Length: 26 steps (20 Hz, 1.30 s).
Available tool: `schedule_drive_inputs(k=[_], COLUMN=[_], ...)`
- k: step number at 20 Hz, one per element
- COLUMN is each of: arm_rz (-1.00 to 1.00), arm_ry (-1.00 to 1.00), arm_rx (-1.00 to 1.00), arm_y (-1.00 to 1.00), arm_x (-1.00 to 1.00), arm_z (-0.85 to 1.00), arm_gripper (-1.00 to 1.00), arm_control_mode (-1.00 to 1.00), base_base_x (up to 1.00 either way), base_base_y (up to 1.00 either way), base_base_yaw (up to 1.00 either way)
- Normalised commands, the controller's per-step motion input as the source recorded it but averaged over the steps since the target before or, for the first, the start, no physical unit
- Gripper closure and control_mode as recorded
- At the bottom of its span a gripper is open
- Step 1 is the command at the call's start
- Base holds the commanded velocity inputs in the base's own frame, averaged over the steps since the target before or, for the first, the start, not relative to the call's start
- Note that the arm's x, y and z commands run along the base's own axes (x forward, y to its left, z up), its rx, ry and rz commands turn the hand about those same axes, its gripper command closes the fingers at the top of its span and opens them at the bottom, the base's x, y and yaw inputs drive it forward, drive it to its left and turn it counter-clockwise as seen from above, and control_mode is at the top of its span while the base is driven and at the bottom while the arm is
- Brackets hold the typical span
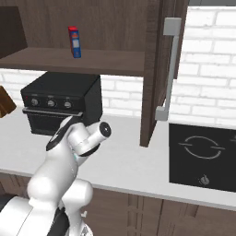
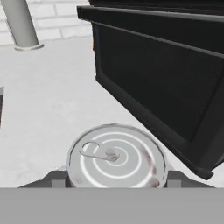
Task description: Pick the canned food and place it on the digital scale for weighing, and close the cabinet.
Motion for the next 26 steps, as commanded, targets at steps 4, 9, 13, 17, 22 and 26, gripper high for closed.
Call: schedule_drive_inputs(k=[4, 9, 13, 17, 22, 26], arm_rz=[0.01, 0.0, 0.0, 0.0, 0.0, 0.0], arm_ry=[-0.07, -0.06, -0.06, -0.01, -0.03, -0.06], arm_rx=[0.0, 0.0, 0.0, 0.0, 0.0, 0.0], arm_y=[0.0, 0.05, 0.1, 0.18, 0.0, 0.0], arm_x=[0.09, 0.23, 0.14, 0.0, -0.03, -0.14], arm_z=[-0.34, -0.23, -0.18, -0.25, 0.0, 0.01], arm_gripper=[1.0, 1.0, 1.0, -1.0, -1.0, -1.0], arm_control_mode=[-1.0, -1.0, -1.0, -1.0, -1.0, -1.0], base_base_x=[0.0, 0.0, 0.0, 0.0, 0.0, 0.0], base_base_y=[0.0, 0.0, 0.0, 0.0, 0.0, 0.0], base_base_yaw=[0.0, 0.0, 0.0, 0.0, 0.0, 0.0])
